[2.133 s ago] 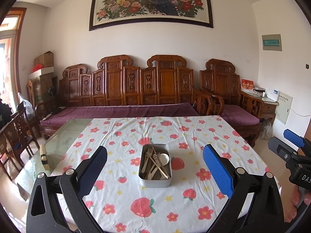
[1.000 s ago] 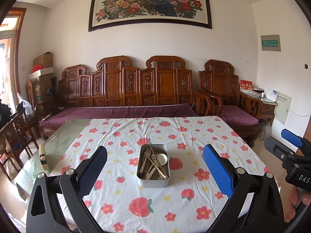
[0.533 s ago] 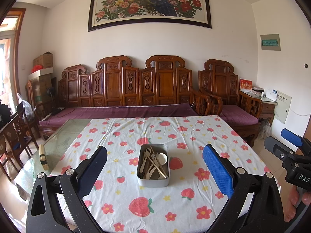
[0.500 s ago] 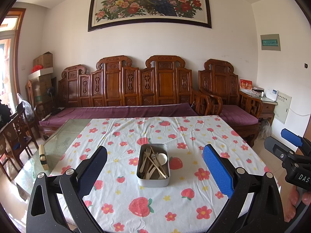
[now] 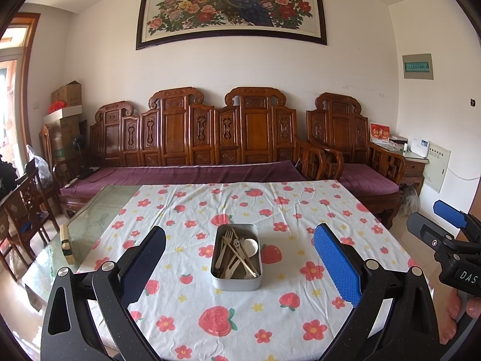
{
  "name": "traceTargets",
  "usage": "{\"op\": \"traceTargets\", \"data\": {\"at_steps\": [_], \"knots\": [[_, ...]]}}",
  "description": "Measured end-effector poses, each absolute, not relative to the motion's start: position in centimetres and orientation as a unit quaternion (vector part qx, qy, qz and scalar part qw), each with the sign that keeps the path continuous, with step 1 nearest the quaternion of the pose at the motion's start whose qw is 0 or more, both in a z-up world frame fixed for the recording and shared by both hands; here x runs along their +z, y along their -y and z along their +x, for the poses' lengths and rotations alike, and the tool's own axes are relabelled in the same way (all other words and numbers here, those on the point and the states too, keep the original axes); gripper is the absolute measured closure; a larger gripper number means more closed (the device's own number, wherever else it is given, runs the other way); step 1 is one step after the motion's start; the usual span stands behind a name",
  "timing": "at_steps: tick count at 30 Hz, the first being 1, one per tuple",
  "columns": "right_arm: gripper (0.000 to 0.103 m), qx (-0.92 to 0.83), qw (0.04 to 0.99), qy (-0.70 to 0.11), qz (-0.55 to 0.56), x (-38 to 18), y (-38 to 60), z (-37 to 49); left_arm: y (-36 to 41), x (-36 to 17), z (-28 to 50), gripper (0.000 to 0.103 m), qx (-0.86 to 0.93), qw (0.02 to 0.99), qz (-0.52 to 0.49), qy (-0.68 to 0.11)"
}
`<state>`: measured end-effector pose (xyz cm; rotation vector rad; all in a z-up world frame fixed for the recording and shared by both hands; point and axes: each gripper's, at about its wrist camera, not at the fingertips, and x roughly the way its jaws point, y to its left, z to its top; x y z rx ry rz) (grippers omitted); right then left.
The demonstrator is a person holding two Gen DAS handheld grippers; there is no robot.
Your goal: Organize utensils
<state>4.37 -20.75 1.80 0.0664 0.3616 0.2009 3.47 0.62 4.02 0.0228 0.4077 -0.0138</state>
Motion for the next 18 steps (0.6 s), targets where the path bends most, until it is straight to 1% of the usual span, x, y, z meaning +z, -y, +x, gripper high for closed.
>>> {"op": "traceTargets", "data": {"at_steps": [18], "knots": [[0.003,0.099,0.978,-0.180,0.034,1.79,20.76,4.37,-0.22,4.18,3.39,0.008,-0.008,0.979,0.012,-0.203]]}}
